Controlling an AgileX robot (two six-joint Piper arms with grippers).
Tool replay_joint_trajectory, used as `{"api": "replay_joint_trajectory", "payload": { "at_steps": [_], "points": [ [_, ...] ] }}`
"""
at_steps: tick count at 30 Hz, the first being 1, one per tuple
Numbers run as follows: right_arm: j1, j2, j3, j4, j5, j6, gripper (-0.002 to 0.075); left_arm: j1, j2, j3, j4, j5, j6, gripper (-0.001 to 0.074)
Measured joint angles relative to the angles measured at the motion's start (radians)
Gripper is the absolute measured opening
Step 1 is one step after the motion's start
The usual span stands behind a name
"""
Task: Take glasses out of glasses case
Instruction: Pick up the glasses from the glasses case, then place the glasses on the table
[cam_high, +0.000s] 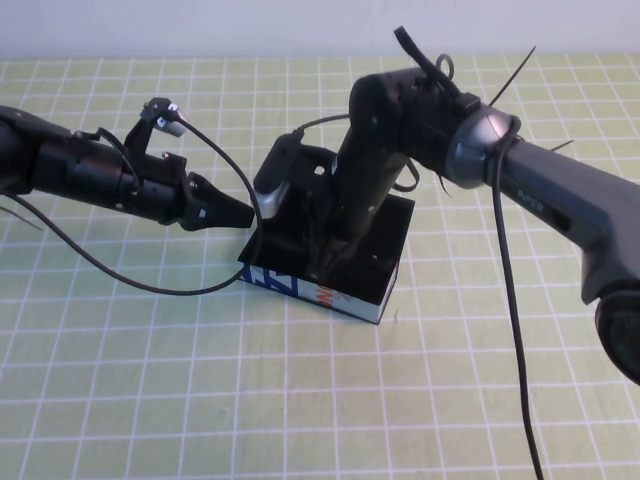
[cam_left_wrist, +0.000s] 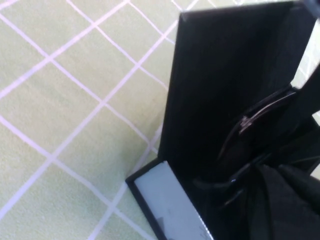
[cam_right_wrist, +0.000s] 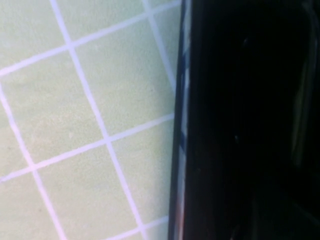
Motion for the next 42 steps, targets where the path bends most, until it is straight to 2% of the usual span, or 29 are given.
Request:
{"api": "replay_joint_trajectory", "payload": {
  "at_steps": [8, 17, 21, 25, 31, 37, 42],
  "points": [
    [0.000, -0.002, -0.164, -0.032, 0.110, 0.118, 0.0057, 0.000, -0.018, 0.000, -0.028, 0.000, 0.000, -0.0004],
    [0.000, -0.167, -0.132, -0.104, 0.123, 0.328, 0.0057, 0.000, -0.159, 0.000, -0.023, 0.002, -0.035, -0.0004],
    [-0.009, -0.316, 0.012, -0.137, 0.124, 0.421, 0.0057, 0.000, -0.230, 0.000, 0.014, 0.005, -0.058, -0.0004],
    [-0.055, -0.489, 0.234, -0.141, 0.120, 0.526, 0.0057, 0.000, -0.271, 0.000, 0.030, 0.012, -0.076, -0.0004],
    [-0.168, -0.675, 0.644, -0.133, -0.042, 0.720, 0.0056, 0.000, -0.281, 0.000, 0.030, 0.014, -0.089, -0.0004],
    [-0.229, -0.692, 0.896, -0.021, -0.221, 0.767, 0.0056, 0.000, -0.281, 0.000, 0.030, 0.014, -0.093, -0.0004],
    [-0.233, -0.609, 0.924, 0.049, -0.328, 0.773, 0.0056, 0.000, -0.281, 0.000, 0.030, 0.014, -0.101, -0.0004]
  ]
}}
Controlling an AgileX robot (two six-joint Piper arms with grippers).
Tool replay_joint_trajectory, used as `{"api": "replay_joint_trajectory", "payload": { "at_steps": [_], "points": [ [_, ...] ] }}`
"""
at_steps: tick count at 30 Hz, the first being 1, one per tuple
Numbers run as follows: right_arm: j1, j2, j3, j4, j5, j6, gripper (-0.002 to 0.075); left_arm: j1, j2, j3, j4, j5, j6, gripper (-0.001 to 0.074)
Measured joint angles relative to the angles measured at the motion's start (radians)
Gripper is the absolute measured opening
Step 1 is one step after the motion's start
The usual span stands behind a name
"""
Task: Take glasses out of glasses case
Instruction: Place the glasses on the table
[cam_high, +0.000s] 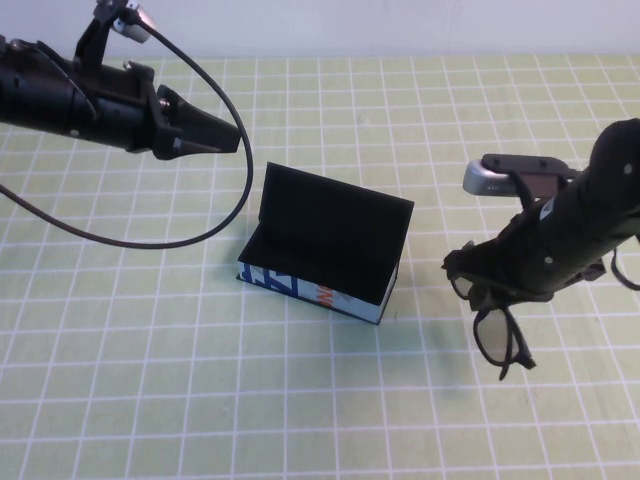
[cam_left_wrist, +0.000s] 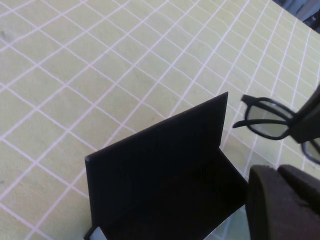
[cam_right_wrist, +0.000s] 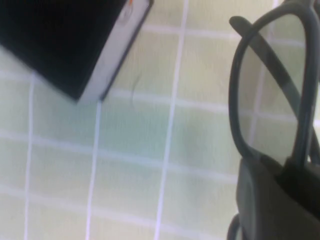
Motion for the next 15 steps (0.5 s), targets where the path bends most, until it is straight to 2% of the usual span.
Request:
{"api": "replay_joint_trajectory", "payload": {
  "at_steps": [8, 15],
  "points": [
    [0.000, 0.108, 0.000, 0.021, -0.095, 0.002, 0.0077, 0.000, 0.000, 0.000, 0.020, 0.001, -0.013, -0.0004],
    [0.000, 0.113, 0.000, -0.006, -0.098, 0.002, 0.0246, 0.000, 0.000, 0.000, 0.020, 0.003, -0.015, -0.0004]
  ]
}}
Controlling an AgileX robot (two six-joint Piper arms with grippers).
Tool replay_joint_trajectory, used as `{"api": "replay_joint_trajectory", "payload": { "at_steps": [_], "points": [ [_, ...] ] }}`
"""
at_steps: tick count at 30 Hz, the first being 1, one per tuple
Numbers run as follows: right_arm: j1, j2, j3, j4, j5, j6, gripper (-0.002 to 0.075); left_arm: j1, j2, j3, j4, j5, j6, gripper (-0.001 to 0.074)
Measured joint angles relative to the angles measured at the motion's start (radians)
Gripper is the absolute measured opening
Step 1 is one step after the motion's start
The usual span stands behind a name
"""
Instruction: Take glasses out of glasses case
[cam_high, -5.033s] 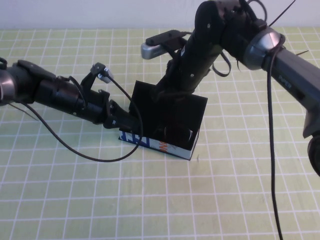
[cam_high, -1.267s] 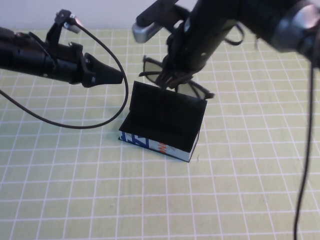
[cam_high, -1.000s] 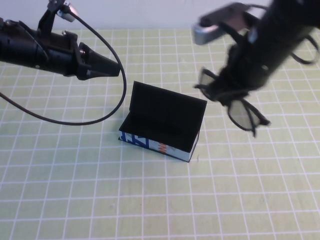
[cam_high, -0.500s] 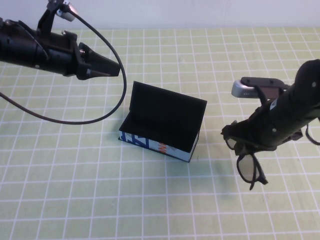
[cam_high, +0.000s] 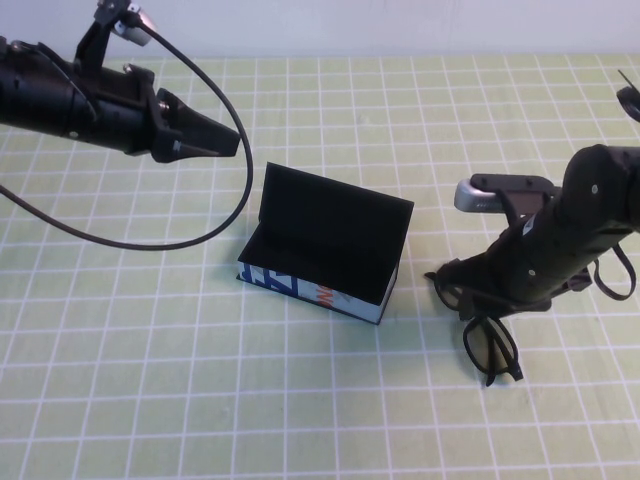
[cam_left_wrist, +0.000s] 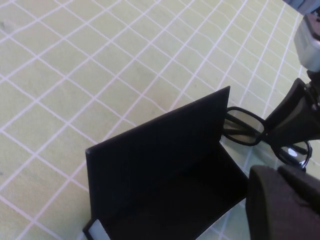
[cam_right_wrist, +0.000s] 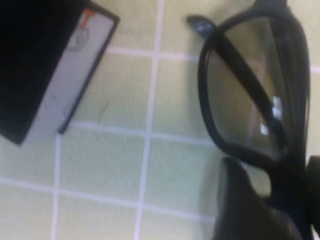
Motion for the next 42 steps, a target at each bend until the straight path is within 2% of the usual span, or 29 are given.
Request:
{"api": "replay_joint_trajectory", "payload": {
  "at_steps": [5, 11, 14, 21, 27, 29, 36, 42],
  "points": [
    [0.000, -0.055, -0.004, -0.017, 0.089, 0.002, 0.0282, 0.000, 0.000, 0.000, -0.038, 0.000, -0.026, -0.0004],
    [0.000, -0.213, -0.003, -0.052, 0.258, 0.039, 0.0281, 0.000, -0.042, 0.010, -0.021, 0.000, -0.049, -0.0004],
    [0.000, -0.333, 0.046, -0.063, 0.343, 0.048, 0.0257, 0.000, -0.124, 0.063, -0.015, -0.031, -0.056, -0.0004],
    [0.000, -0.683, 0.228, -0.069, 0.382, 0.043, 0.0187, 0.000, -0.485, 0.386, -0.068, -0.299, -0.028, -0.0004],
    [0.000, -0.994, 0.335, -0.069, 0.380, 0.016, 0.0029, 0.000, -0.844, 0.719, -0.289, -0.512, 0.140, -0.0004],
    [0.000, -1.089, 0.362, -0.069, 0.378, 0.007, 0.0003, 0.000, -0.957, 0.814, -0.315, -0.566, 0.160, -0.0004],
    [0.000, -1.295, 0.426, -0.027, 0.339, -0.087, -0.0015, 0.000, -1.246, 1.063, -0.340, -0.704, 0.177, -0.0004],
    [0.000, -1.462, 0.536, 0.052, 0.180, -0.176, -0.0016, 0.000, -1.487, 1.239, -0.355, -0.767, 0.181, -0.0004]
  ]
}}
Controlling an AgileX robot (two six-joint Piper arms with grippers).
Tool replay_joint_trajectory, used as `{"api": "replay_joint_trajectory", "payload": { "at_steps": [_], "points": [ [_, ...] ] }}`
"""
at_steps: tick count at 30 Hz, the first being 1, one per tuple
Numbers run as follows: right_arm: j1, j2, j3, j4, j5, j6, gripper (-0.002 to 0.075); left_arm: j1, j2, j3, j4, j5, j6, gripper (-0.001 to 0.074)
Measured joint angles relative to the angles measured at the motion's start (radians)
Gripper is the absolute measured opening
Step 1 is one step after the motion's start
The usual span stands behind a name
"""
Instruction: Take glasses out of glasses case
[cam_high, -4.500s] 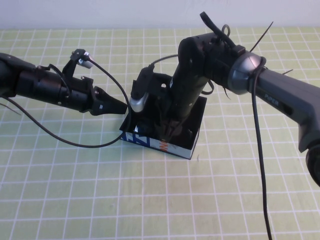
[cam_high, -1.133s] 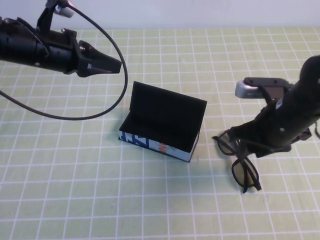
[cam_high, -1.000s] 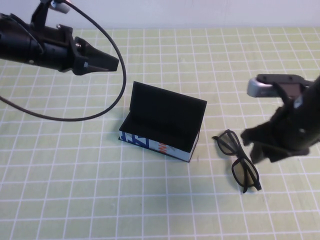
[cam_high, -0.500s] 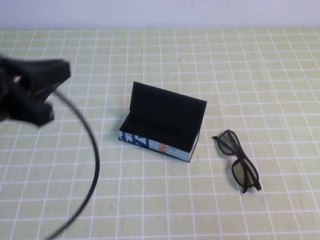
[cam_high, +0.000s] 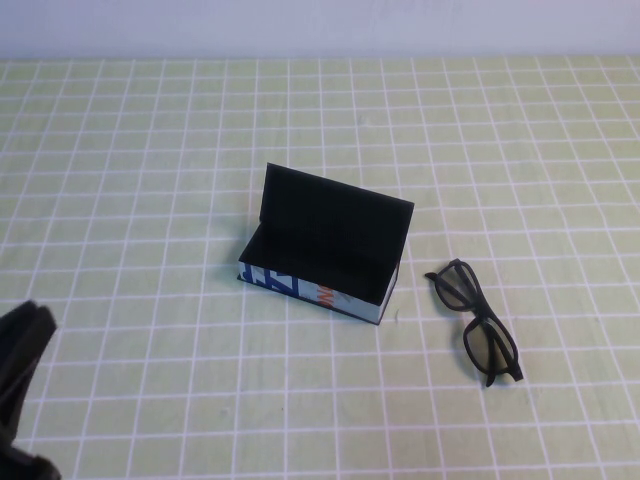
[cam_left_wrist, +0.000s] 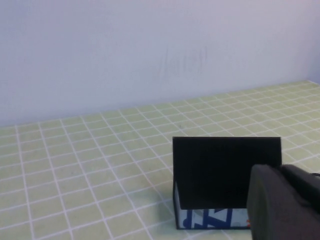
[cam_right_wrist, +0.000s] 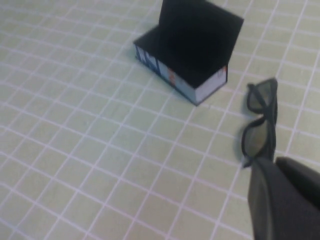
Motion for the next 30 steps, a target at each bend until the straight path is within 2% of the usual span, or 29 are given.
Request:
{"api": "replay_joint_trajectory", "payload": {
  "at_steps": [6, 14, 30],
  "points": [
    [0.000, -0.135, 0.111, 0.046, -0.187, -0.022, -0.0016, 0.000, -0.160, 0.161, -0.050, -0.150, 0.026, -0.0004],
    [0.000, -0.149, 0.200, 0.077, -0.406, -0.032, -0.0016, 0.000, -0.180, 0.310, -0.100, -0.393, 0.029, -0.0004],
    [0.000, -0.149, 0.209, 0.083, -0.435, -0.032, -0.0017, 0.000, -0.180, 0.310, -0.116, -0.432, 0.029, -0.0004]
  ]
}}
